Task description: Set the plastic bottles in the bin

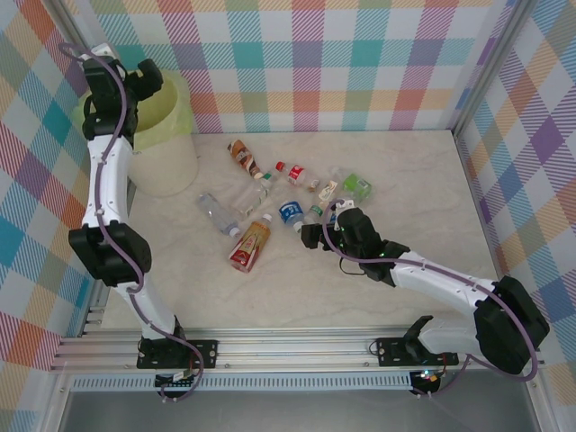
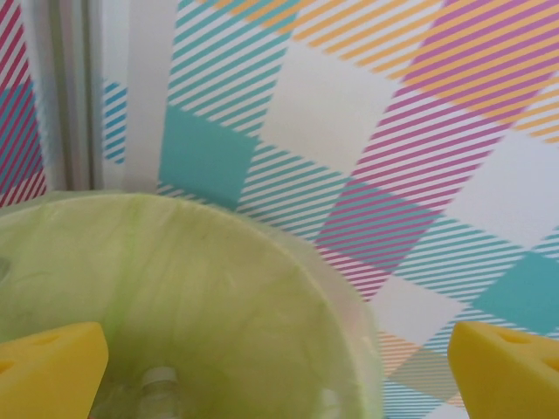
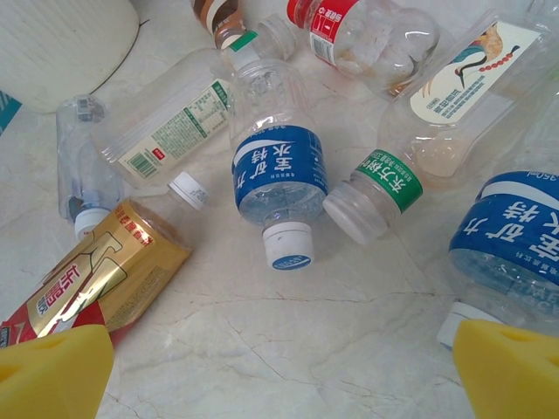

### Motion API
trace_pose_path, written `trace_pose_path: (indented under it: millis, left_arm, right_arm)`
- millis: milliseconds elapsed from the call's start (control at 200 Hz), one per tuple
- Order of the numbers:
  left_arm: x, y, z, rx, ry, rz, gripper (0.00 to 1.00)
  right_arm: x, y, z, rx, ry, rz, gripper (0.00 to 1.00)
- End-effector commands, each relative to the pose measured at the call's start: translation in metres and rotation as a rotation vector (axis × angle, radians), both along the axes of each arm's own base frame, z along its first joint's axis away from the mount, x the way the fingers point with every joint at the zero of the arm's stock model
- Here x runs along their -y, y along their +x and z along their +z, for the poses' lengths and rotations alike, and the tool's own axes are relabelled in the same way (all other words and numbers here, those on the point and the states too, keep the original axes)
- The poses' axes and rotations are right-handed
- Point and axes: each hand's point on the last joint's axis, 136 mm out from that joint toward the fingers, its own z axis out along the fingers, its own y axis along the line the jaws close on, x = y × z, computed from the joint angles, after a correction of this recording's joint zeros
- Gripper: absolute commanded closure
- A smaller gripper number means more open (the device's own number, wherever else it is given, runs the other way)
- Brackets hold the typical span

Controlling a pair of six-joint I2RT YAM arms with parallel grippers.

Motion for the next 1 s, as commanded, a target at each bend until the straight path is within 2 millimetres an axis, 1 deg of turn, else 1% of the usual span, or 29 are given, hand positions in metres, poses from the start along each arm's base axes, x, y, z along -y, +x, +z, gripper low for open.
trace_pose_path:
  millis: [0,20,35,90,220,315,415,530,650,710,765,800,880,920,995]
  left_arm:
    - [0.022,-0.023,0.031,0.073,-0.047,-0.051,0.0]
    - [0.024,-0.027,0.033,0.076,-0.053,-0.055,0.0]
    - [0.025,-0.029,0.042,0.111,-0.056,-0.058,0.0]
    - [0.028,-0.041,0.051,0.147,-0.079,-0.059,0.0]
    - [0.044,-0.07,0.058,0.214,-0.124,-0.081,0.0]
    - [0.054,-0.086,0.053,0.229,-0.157,-0.077,0.0]
    - [0.054,-0.1,0.046,0.248,-0.238,-0.054,0.0]
    - [0.05,-0.114,0.028,0.265,-0.326,-0.001,0.0]
    - [0.056,-0.127,0.002,0.238,-0.382,0.001,0.0]
    - [0.063,-0.131,-0.01,0.205,-0.399,-0.016,0.0]
    - [0.07,-0.134,-0.023,0.17,-0.422,-0.03,0.0]
    - [0.077,-0.135,-0.032,0.146,-0.434,-0.051,0.0]
    - [0.096,-0.139,-0.047,0.101,-0.44,-0.103,0.0]
    - [0.103,-0.141,-0.055,0.074,-0.435,-0.115,0.0]
    - [0.113,-0.145,-0.072,0.028,-0.438,-0.131,0.0]
  right_arm:
    - [-0.002,0.004,-0.001,0.032,-0.018,0.012,0.0]
    - [-0.003,0.003,-0.002,0.031,-0.022,0.014,0.0]
    - [-0.003,0.004,-0.003,0.03,-0.025,0.016,0.0]
    - [-0.002,0.004,-0.004,0.032,-0.036,0.016,0.0]
    - [0.002,0.003,-0.011,0.029,-0.068,0.014,0.0]
    - [0.005,0.002,-0.019,0.026,-0.112,0.023,0.0]
    - [0.008,0.002,-0.027,0.016,-0.163,0.037,0.0]
    - [0.011,0.004,-0.036,-0.019,-0.225,0.047,0.0]
    - [0.009,0.009,-0.04,-0.06,-0.272,0.064,0.0]
    - [0.011,0.012,-0.045,-0.094,-0.285,0.042,0.0]
    - [0.02,0.017,-0.052,-0.146,-0.291,-0.017,0.0]
    - [0.024,0.019,-0.056,-0.183,-0.288,-0.045,0.0]
    - [0.027,0.023,-0.06,-0.224,-0.283,-0.09,0.0]
    - [0.032,0.025,-0.062,-0.245,-0.28,-0.148,0.0]
    - [0.046,0.027,-0.07,-0.299,-0.267,-0.302,0.01]
